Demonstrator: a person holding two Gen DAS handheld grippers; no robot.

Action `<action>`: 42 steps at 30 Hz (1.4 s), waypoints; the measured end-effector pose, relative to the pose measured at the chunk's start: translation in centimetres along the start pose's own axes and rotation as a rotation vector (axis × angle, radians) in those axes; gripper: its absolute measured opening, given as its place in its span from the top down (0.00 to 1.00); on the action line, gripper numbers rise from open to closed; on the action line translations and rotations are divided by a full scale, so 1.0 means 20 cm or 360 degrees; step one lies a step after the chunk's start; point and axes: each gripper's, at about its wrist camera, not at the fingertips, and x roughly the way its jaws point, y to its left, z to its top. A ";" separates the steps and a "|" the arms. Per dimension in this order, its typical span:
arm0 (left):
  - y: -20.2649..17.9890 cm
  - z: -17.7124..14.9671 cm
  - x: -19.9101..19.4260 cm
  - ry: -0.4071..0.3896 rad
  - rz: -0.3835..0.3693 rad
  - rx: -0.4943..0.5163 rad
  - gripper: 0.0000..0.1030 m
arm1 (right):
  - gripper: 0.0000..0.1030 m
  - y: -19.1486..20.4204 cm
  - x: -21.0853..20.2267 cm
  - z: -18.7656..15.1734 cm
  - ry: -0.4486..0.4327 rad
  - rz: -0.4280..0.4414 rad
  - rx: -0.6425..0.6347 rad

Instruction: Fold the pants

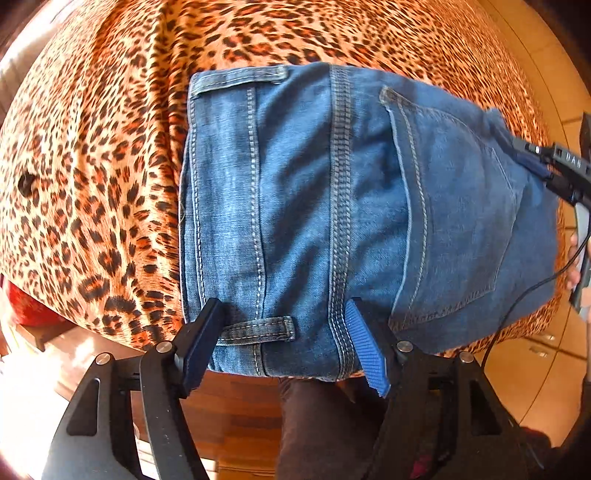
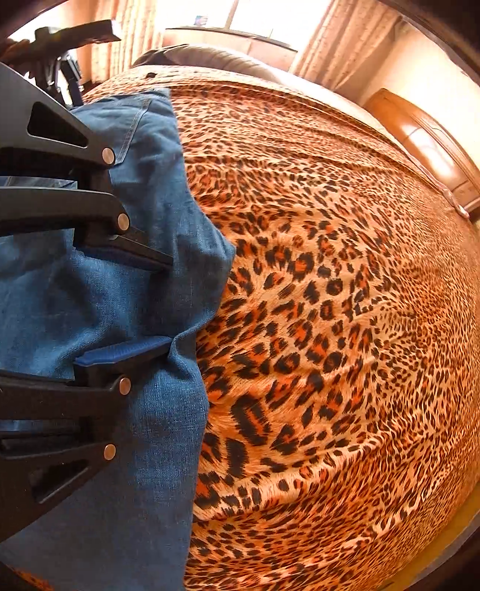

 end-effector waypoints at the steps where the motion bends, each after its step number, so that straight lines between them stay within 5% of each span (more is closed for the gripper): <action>1: -0.03 -0.01 -0.03 -0.0015 0.0010 0.0044 0.35 | 0.60 -0.01 -0.04 0.00 -0.0015 0.0036 0.0024; 4: -0.09 -0.02 -0.17 -0.0101 -0.0052 0.0147 0.35 | 0.58 -0.15 -0.27 0.00 -0.0176 0.0143 0.0156; 6: -0.12 0.00 -0.25 -0.0128 -0.0112 0.0160 0.34 | 0.44 -0.34 -0.43 -0.02 -0.0297 0.0085 0.0286; 10: -0.24 0.16 -0.29 -0.0092 -0.0321 0.0119 0.34 | 0.42 -0.79 -0.61 -0.12 -0.0403 -0.0090 0.0594; 14: -0.69 0.45 -0.22 -0.0026 -0.0419 0.0163 0.34 | 0.40 -1.12 -0.65 -0.23 -0.0426 -0.0078 0.0853; 22: -1.25 0.84 0.06 0.0120 -0.0420 0.0040 0.34 | 0.41 -1.12 -0.46 -0.13 -0.0327 -0.0149 0.0637; 23: -1.28 0.86 0.09 0.0130 -0.0403 0.0007 0.34 | 0.54 -1.10 -0.43 -0.10 -0.0302 -0.0150 0.0566; 24: -1.31 0.87 0.12 0.0129 -0.0367 -0.0022 0.34 | 0.86 -1.07 -0.40 -0.08 -0.0251 -0.0193 0.0472; 27: -1.38 0.88 0.19 0.0115 -0.0232 -0.0061 0.35 | 0.88 -1.02 -0.42 -0.09 -0.0232 -0.0240 0.0315; 31: -1.43 0.89 0.22 0.0100 -0.0115 -0.0100 0.34 | 0.90 -1.18 -0.42 -0.14 -0.0215 -0.0134 0.0446; 36: -1.39 0.86 0.12 0.0116 -0.0200 -0.0047 0.35 | 0.83 -1.28 -0.63 -0.21 -0.0330 0.0078 0.0539; 37: -1.37 0.85 0.09 0.0106 -0.0206 -0.0029 0.35 | 0.79 -1.31 -0.68 -0.27 -0.0347 0.0115 0.0586; 39: -1.40 0.86 0.04 0.0082 -0.0196 0.0024 0.35 | 0.55 -1.36 -0.75 -0.40 -0.0344 0.0118 0.0628; 42: -1.49 0.84 -0.01 0.0063 -0.0168 0.0151 0.35 | 0.52 -1.37 -0.77 -0.64 -0.0279 0.0100 0.0653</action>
